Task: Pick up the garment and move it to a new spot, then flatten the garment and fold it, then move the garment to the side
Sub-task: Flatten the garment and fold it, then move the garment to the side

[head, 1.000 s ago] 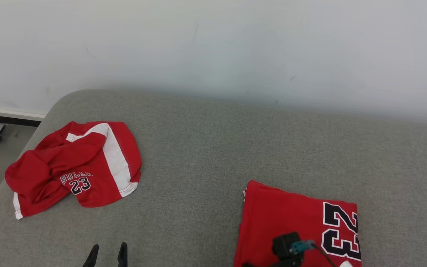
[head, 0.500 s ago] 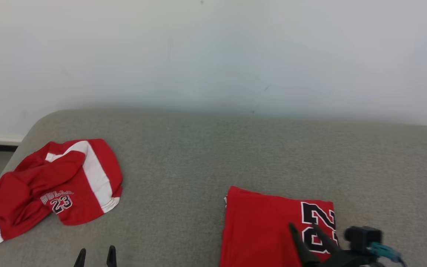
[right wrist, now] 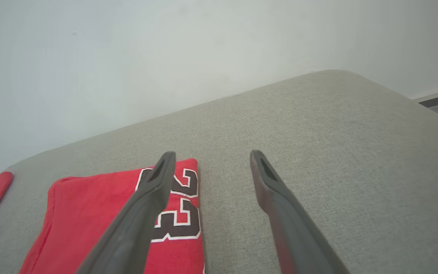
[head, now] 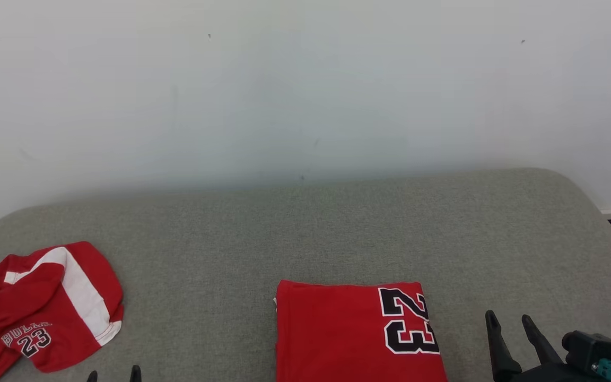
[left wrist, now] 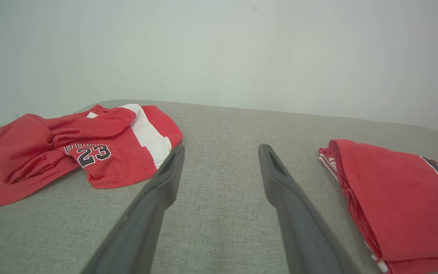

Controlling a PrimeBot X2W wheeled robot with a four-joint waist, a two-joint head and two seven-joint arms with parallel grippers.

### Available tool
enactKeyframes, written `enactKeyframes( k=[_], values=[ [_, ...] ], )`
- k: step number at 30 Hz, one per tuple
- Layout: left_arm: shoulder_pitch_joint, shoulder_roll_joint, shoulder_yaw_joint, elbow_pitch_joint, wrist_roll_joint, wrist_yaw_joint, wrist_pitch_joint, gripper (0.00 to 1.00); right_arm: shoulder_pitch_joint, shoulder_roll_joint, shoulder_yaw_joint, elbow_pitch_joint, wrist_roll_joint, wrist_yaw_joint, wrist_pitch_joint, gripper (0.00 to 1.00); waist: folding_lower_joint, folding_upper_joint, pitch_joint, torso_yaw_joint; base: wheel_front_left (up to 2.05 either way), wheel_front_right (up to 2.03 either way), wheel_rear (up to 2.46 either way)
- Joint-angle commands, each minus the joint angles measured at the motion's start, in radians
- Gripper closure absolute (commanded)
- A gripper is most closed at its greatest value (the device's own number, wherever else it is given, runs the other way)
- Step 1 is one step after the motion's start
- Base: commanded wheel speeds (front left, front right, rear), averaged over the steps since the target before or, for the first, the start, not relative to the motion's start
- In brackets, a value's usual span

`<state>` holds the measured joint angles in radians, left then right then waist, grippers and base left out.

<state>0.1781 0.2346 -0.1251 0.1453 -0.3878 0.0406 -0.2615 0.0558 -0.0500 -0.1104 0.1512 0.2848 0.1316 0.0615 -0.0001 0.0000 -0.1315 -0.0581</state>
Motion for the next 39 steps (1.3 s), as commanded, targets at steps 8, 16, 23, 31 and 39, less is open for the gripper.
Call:
enactKeyframes(
  k=[8, 16, 23, 31, 39],
  values=[
    [0.043, -0.010, 0.087, -0.010, 0.011, -0.023, -0.004, 0.00, 0.002, -0.001, 0.042, 0.061, -0.016, -0.001, -0.015, 0.00, 0.0001, 0.0000, -0.004, -0.014, 0.00, 0.00, 0.00],
    [0.059, -0.034, 0.120, 0.000, 0.037, -0.058, -0.004, 0.00, -0.010, -0.001, 0.045, 0.082, -0.027, -0.001, -0.027, 0.00, 0.0001, 0.0000, 0.000, -0.004, 0.00, 0.00, 0.00],
    [0.052, -0.053, 0.124, 0.015, 0.056, -0.072, -0.004, 0.00, -0.010, 0.000, 0.037, 0.084, -0.032, -0.001, -0.013, 0.00, 0.0001, 0.0000, -0.001, 0.004, 0.00, 0.00, 0.00],
    [0.050, -0.065, 0.119, 0.020, 0.069, -0.081, -0.004, 0.00, -0.016, 0.000, 0.013, 0.090, -0.002, -0.001, 0.122, 0.00, 0.0001, 0.0000, -0.002, 0.029, 0.00, 0.00, 0.00],
    [0.045, -0.058, 0.102, -0.004, 0.078, -0.086, -0.001, 0.00, -0.116, -0.001, -0.065, 0.016, -0.050, -0.001, 0.491, 0.00, 0.0001, 0.0000, 0.035, 0.081, 0.00, 0.00, 0.00]
  ],
)
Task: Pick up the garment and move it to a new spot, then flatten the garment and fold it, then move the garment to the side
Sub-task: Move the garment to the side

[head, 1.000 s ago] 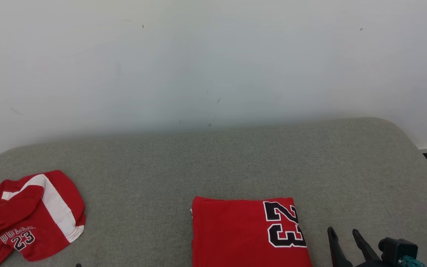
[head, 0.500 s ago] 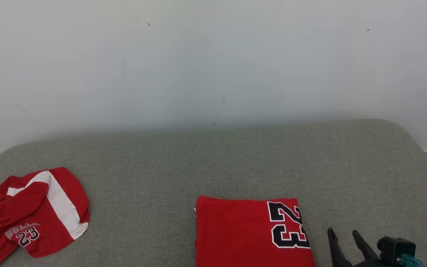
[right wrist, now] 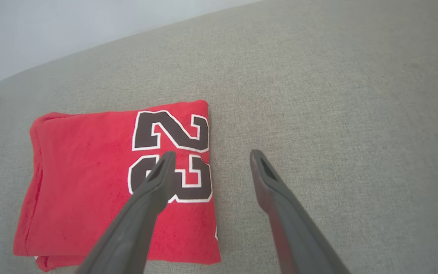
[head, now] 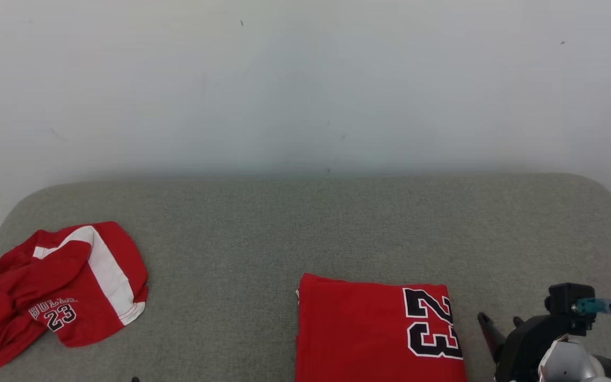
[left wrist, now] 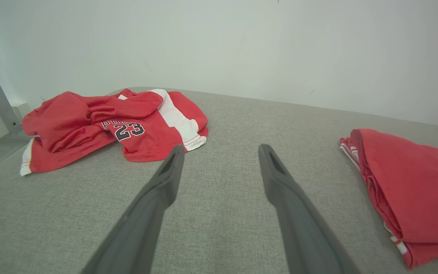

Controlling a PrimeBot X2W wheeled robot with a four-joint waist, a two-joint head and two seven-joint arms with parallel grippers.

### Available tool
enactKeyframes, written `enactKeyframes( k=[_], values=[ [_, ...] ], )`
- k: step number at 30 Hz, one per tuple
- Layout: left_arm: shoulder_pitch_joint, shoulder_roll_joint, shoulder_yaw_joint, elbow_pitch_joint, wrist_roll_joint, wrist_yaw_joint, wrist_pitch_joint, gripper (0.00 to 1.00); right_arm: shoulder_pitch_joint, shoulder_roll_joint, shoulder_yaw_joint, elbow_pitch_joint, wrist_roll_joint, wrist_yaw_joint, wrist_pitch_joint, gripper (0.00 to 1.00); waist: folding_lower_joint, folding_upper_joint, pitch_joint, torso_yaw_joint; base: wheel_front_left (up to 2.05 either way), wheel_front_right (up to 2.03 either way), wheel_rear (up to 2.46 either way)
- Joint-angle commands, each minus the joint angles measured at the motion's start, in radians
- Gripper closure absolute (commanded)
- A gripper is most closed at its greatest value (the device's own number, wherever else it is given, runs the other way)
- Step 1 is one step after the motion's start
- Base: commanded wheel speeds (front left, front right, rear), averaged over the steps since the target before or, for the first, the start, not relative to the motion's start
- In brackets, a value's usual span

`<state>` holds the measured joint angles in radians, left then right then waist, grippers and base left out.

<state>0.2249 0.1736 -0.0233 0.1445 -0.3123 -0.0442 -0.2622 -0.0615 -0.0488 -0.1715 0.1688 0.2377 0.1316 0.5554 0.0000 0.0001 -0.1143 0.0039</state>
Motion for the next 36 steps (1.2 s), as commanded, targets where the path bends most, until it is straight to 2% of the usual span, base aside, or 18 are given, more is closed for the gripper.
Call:
enactKeyframes(
  k=[1, 4, 7, 16, 21, 22, 23, 24, 25, 31, 36],
  values=[
    [-0.008, 0.003, -0.002, -0.006, 0.003, 0.000, 0.002, 0.00, -0.016, -0.002, -0.018, -0.005, -0.018, -0.001, 0.024, 0.00, 0.0000, -0.0001, 0.028, 0.029, 0.00, 0.00, 0.00],
    [-0.016, 0.005, -0.013, -0.012, 0.010, 0.001, 0.006, 0.00, -0.052, 0.000, -0.033, 0.017, -0.036, -0.001, 0.111, 0.00, 0.0000, -0.0001, 0.059, 0.058, 0.00, 0.00, 0.00],
    [-0.022, 0.006, -0.025, -0.019, 0.014, -0.001, 0.009, 0.00, -0.073, -0.002, -0.053, 0.042, -0.046, -0.001, 0.152, 0.00, 0.0000, -0.0001, 0.090, 0.088, 0.00, 0.00, 0.00],
    [-0.076, 0.000, -0.054, -0.028, 0.024, -0.006, 0.009, 0.00, -0.120, -0.001, -0.071, 0.158, -0.057, -0.001, 0.132, 0.00, 0.0000, -0.0001, 0.189, 0.151, 0.00, 0.00, 0.00],
    [-0.103, -0.001, -0.062, -0.024, 0.026, -0.003, 0.007, 0.00, -0.133, 0.001, -0.040, 0.236, -0.058, -0.001, 0.136, 0.00, 0.0000, -0.0001, 0.213, 0.166, 0.00, 0.00, 0.00],
    [-0.108, -0.002, -0.064, -0.023, 0.026, -0.003, 0.006, 0.00, -0.131, 0.004, -0.030, 0.249, -0.050, -0.001, 0.141, 0.50, 0.0000, -0.0001, 0.214, 0.166, 0.00, 0.00, 0.00],
    [-0.111, -0.002, -0.067, -0.023, 0.027, -0.003, 0.006, 0.00, -0.130, 0.005, -0.018, 0.257, -0.050, -0.001, 0.143, 0.63, 0.0000, -0.0001, 0.216, 0.165, 0.00, 0.00, 0.00],
    [-0.112, -0.003, -0.070, -0.023, 0.028, -0.003, 0.006, 0.00, -0.130, 0.007, -0.007, 0.260, -0.055, -0.001, 0.138, 0.90, 0.0000, -0.0001, 0.216, 0.163, 0.00, 0.00, 0.00],
    [-0.113, -0.003, -0.071, -0.025, 0.028, -0.003, 0.006, 0.00, -0.133, 0.007, 0.003, 0.256, -0.063, -0.001, 0.124, 1.00, 0.0000, -0.0001, 0.217, 0.157, 0.00, 0.00, 0.00],
    [-0.133, 0.008, -0.070, -0.044, 0.031, -0.003, 0.003, 0.00, -0.153, 0.001, 0.025, 0.235, -0.117, -0.002, 0.084, 1.00, 0.0000, -0.0001, 0.233, 0.093, 0.00, 0.00, 0.00],
    [-0.163, 0.012, -0.091, -0.076, 0.041, -0.015, 0.001, 0.00, -0.195, -0.007, 0.012, 0.195, -0.182, -0.003, 0.033, 1.00, 0.0000, -0.0001, 0.284, -0.001, 0.00, 0.00, 0.00]
  ],
)
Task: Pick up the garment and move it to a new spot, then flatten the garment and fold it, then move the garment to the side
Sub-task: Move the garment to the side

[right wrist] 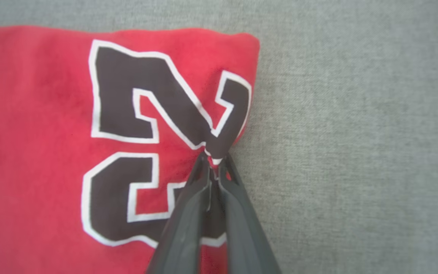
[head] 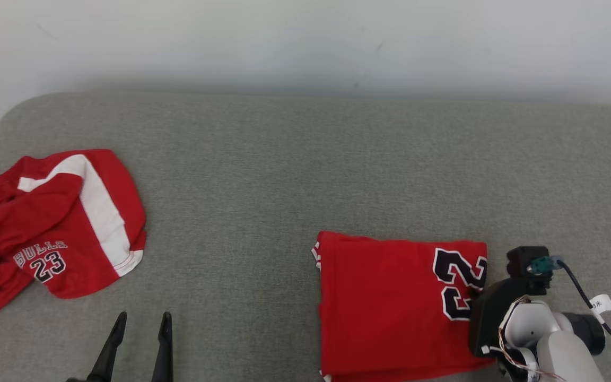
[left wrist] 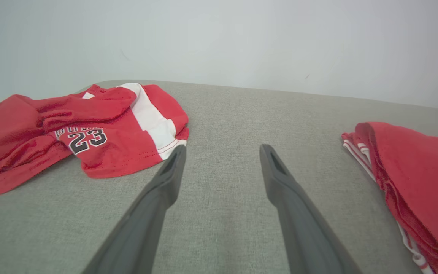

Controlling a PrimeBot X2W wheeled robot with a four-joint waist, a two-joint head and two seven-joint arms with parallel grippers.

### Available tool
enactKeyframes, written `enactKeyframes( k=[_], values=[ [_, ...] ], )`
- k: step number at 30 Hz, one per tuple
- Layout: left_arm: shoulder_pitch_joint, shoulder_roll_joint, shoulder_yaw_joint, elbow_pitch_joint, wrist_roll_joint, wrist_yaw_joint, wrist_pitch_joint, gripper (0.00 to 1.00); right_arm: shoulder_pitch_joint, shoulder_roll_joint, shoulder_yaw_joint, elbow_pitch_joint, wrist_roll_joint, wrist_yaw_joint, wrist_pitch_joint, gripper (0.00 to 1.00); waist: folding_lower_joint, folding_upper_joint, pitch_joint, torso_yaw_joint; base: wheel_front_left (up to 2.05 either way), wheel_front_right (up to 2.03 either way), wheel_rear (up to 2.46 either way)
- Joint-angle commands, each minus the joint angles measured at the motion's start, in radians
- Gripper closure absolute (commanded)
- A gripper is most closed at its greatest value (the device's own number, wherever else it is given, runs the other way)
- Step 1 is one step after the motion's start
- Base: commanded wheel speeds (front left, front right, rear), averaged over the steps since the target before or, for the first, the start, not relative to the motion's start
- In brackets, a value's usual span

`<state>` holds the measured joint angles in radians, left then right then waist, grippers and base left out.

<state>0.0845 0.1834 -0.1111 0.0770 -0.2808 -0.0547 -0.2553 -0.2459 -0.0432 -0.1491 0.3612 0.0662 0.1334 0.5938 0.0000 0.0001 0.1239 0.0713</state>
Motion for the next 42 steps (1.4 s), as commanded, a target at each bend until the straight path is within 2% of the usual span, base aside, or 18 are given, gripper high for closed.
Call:
enactKeyframes(
  k=[1, 6, 12, 16, 20, 24, 26, 28, 36, 37, 38, 42],
  values=[
    [-0.029, 0.003, -0.006, -0.019, 0.013, -0.005, -0.006, 0.00, -0.025, -0.013, -0.008, -0.004, -0.026, -0.004, -0.018, 1.00, 0.0000, -0.0001, 0.063, -0.093, 0.00, 0.00, 0.00],
    [-0.079, 0.019, -0.029, -0.060, 0.026, -0.024, -0.006, 0.00, -0.095, -0.020, -0.028, -0.030, -0.102, -0.003, -0.073, 1.00, 0.0000, -0.0001, 0.143, -0.176, 0.00, 0.00, 0.00],
    [-0.151, 0.080, -0.033, -0.152, 0.067, -0.033, 0.002, 0.00, -0.239, -0.119, -0.076, -0.010, -0.178, -0.003, -0.135, 1.00, 0.0000, -0.0001, 0.285, -0.274, 0.00, 0.00, 0.00],
    [-0.180, 0.131, -0.025, -0.240, 0.091, -0.037, 0.037, 0.00, -0.332, -0.189, -0.152, 0.033, -0.218, -0.003, -0.183, 1.00, 0.0000, -0.0001, 0.363, -0.313, 0.00, 0.00, 0.00],
    [-0.186, 0.170, -0.017, -0.322, 0.103, -0.039, 0.078, 0.00, -0.417, -0.236, -0.247, 0.094, -0.239, -0.003, -0.262, 1.00, 0.0000, -0.0001, 0.410, -0.331, 0.00, 0.00, 0.00],
    [-0.180, 0.197, -0.006, -0.390, 0.104, -0.036, 0.121, 0.00, -0.486, -0.266, -0.292, 0.148, -0.258, -0.003, -0.349, 1.00, 0.0000, -0.0001, 0.441, -0.339, 0.00, 0.00, 0.00],
    [-0.172, 0.204, -0.004, -0.408, 0.101, -0.035, 0.136, 0.00, -0.516, -0.265, -0.252, 0.186, -0.235, -0.003, -0.389, 1.00, 0.0000, -0.0001, 0.446, -0.339, 0.00, 0.00, 0.00],
    [-0.163, 0.212, -0.002, -0.419, 0.099, -0.034, 0.151, 0.00, -0.550, -0.298, -0.226, 0.201, -0.264, -0.003, -0.439, 1.00, 0.0000, -0.0001, 0.452, -0.339, 0.00, 0.00, 0.00],
    [-0.156, 0.200, -0.016, -0.413, 0.081, -0.029, 0.143, 0.00, -0.593, -0.318, -0.259, 0.254, -0.377, -0.004, -0.519, 0.99, 0.0000, -0.0001, 0.440, -0.316, 0.00, 0.00, 0.00],
    [-0.156, 0.196, -0.019, -0.405, 0.079, -0.030, 0.140, 0.00, -0.589, -0.315, -0.245, 0.261, -0.383, -0.004, -0.533, 0.83, 0.0000, -0.0001, 0.434, -0.311, 0.00, 0.00, 0.00],
    [-0.156, 0.193, -0.022, -0.399, 0.075, -0.029, 0.135, 0.00, -0.588, -0.314, -0.240, 0.264, -0.386, -0.004, -0.546, 0.00, 0.0000, -0.0001, 0.428, -0.308, 0.00, 0.00, 0.00],
    [-0.154, 0.178, -0.037, -0.368, 0.070, -0.028, 0.112, 0.00, -0.565, -0.327, -0.231, 0.260, -0.407, -0.004, -0.614, 0.00, 0.0000, -0.0001, 0.392, -0.287, 0.00, 0.00, 0.00]
  ],
)
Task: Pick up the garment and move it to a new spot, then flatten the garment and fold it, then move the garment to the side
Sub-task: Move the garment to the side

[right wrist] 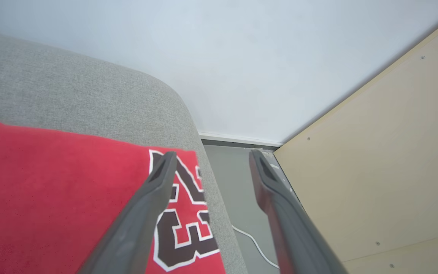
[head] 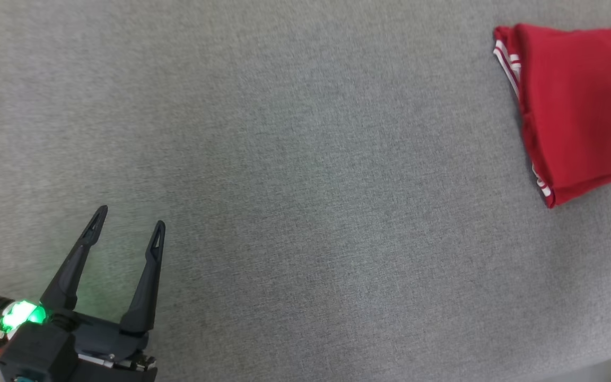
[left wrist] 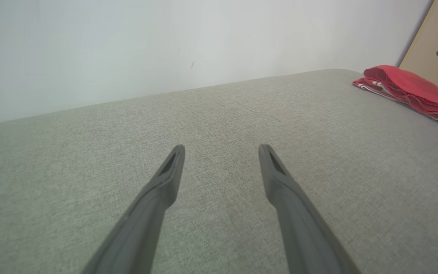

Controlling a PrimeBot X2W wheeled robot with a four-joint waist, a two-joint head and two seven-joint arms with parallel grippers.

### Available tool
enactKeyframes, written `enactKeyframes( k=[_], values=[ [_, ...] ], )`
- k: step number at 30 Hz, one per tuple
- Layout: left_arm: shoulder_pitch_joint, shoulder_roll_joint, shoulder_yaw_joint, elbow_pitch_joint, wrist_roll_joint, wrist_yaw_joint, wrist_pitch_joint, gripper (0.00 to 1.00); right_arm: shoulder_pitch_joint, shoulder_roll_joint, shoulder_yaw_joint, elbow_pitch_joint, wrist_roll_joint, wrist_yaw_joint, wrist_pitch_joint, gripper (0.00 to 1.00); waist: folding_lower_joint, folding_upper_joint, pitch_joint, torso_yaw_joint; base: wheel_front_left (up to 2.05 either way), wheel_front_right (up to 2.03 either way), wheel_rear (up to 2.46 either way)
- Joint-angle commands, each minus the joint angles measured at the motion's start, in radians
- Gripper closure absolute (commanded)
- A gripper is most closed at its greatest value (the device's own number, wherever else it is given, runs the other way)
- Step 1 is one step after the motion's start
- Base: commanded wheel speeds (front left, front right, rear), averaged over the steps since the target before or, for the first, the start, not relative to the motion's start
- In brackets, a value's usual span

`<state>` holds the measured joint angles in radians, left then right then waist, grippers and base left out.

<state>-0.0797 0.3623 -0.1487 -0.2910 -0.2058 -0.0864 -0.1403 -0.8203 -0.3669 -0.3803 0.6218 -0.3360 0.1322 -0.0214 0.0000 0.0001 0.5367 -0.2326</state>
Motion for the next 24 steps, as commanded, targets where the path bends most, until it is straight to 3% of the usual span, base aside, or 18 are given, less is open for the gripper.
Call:
enactKeyframes(
  k=[1, 8, 10, 14, 19, 24],
  values=[
    [0.011, -0.009, -0.002, 0.021, -0.007, 0.005, -0.020, 0.00, 0.023, -0.005, 0.009, 0.004, 0.002, -0.002, -0.024, 0.00, 0.0000, -0.0001, -0.048, 0.030, 0.00, 0.00, 0.00],
    [0.037, -0.048, -0.010, 0.132, -0.027, 0.017, -0.080, 0.00, 0.137, 0.055, 0.068, -0.021, 0.091, -0.002, -0.091, 0.00, 0.0000, -0.0001, -0.201, 0.087, 0.00, 0.00, 0.00],
    [0.060, -0.065, -0.004, 0.183, -0.024, 0.039, -0.094, 0.00, 0.205, 0.083, 0.083, -0.055, 0.150, -0.002, -0.108, 0.00, 0.0000, -0.0001, -0.270, 0.108, 0.00, 0.00, 0.00],
    [0.114, -0.093, 0.005, 0.255, -0.008, 0.075, -0.116, 0.00, 0.371, 0.153, 0.114, -0.175, 0.269, -0.002, -0.121, 0.00, 0.0000, -0.0001, -0.407, 0.141, 0.00, 0.00, 0.00],
    [0.197, -0.135, 0.051, 0.325, -0.030, 0.127, -0.124, 0.00, 0.580, 0.228, 0.162, -0.363, 0.367, -0.002, -0.055, 0.00, 0.0000, -0.0001, -0.539, 0.160, 0.00, 0.00, 0.00],
    [0.236, -0.191, 0.094, 0.336, -0.072, 0.121, -0.124, 0.00, 0.724, 0.281, 0.174, -0.487, 0.405, -0.002, 0.006, 0.00, 0.0000, -0.0001, -0.595, 0.176, 0.00, 0.00, 0.00]
  ],
)
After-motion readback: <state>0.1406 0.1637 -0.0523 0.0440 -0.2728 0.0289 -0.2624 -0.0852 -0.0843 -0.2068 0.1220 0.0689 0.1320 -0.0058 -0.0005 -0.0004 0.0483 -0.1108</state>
